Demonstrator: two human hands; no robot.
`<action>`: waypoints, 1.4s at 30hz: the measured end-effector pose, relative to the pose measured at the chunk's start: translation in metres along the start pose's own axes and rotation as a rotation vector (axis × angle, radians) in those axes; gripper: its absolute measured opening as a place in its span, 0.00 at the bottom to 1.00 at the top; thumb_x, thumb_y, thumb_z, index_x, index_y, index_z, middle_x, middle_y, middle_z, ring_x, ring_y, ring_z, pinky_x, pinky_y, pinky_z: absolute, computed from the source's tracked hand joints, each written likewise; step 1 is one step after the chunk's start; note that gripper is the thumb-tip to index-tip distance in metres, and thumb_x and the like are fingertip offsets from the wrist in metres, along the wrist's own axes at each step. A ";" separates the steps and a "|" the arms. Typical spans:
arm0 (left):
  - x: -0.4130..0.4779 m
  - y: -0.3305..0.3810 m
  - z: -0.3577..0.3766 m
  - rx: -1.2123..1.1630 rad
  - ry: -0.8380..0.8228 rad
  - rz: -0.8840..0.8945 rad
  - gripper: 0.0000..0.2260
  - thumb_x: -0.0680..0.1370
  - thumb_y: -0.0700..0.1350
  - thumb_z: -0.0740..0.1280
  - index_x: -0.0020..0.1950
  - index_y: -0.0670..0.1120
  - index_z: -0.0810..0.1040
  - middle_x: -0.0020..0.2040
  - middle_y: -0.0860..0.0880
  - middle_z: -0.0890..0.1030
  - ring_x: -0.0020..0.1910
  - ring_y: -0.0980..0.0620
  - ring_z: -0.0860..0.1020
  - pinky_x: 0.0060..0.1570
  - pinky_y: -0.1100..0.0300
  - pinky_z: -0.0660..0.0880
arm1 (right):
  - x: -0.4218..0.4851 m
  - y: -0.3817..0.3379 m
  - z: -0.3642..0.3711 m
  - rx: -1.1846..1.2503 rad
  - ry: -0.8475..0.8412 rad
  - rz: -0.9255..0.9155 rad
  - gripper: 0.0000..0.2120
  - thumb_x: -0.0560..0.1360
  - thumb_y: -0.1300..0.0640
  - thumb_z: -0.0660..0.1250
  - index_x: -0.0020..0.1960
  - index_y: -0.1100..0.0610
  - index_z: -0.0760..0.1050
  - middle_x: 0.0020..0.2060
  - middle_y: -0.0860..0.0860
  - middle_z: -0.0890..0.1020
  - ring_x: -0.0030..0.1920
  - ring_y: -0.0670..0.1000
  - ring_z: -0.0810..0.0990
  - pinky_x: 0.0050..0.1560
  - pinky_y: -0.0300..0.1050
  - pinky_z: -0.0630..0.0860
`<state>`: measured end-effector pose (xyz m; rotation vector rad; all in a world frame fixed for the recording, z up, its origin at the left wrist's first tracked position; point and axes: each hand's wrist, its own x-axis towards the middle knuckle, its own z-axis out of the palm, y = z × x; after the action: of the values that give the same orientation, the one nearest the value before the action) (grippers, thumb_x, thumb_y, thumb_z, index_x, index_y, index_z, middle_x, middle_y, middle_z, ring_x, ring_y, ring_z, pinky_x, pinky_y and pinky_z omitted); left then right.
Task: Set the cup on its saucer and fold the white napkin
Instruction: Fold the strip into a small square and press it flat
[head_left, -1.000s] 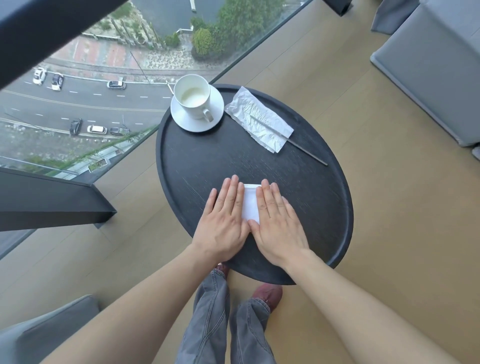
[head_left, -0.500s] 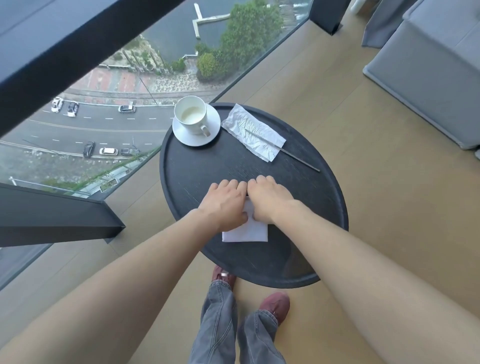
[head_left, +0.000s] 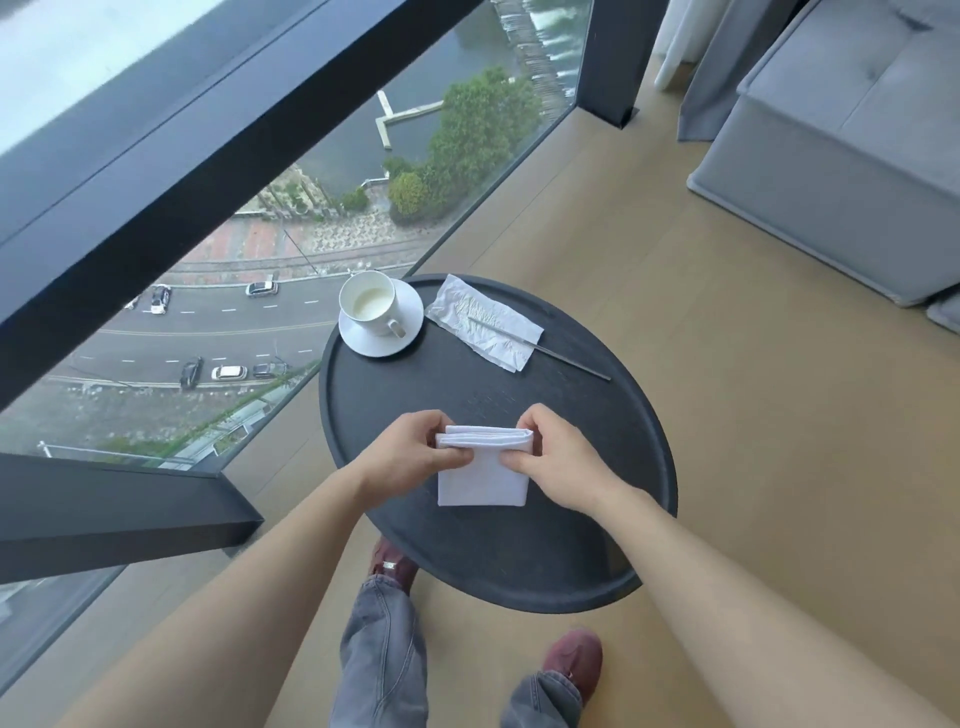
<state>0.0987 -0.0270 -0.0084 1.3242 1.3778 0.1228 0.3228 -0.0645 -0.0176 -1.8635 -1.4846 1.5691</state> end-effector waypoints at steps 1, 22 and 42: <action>-0.004 0.001 -0.001 -0.137 0.037 -0.003 0.10 0.78 0.46 0.75 0.51 0.42 0.78 0.41 0.51 0.81 0.34 0.57 0.76 0.35 0.65 0.69 | 0.000 -0.001 0.003 0.085 0.058 0.013 0.10 0.76 0.55 0.72 0.49 0.53 0.71 0.44 0.49 0.80 0.40 0.48 0.75 0.41 0.44 0.71; 0.084 -0.052 -0.051 0.598 0.071 0.393 0.34 0.77 0.47 0.60 0.82 0.50 0.52 0.62 0.47 0.68 0.57 0.43 0.71 0.56 0.47 0.71 | 0.072 -0.042 0.112 -0.101 0.504 0.061 0.31 0.79 0.60 0.70 0.78 0.57 0.62 0.80 0.50 0.53 0.75 0.45 0.61 0.67 0.27 0.59; 0.105 -0.077 -0.062 1.093 0.115 0.645 0.33 0.85 0.57 0.52 0.84 0.38 0.54 0.85 0.40 0.53 0.85 0.44 0.51 0.82 0.44 0.44 | 0.083 -0.031 0.142 -0.748 0.485 0.173 0.31 0.85 0.47 0.47 0.83 0.61 0.46 0.83 0.56 0.47 0.83 0.54 0.45 0.80 0.53 0.55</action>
<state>0.0381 0.0582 -0.1073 2.6854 1.0493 -0.1581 0.1764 -0.0363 -0.0925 -2.5716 -1.8301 0.5241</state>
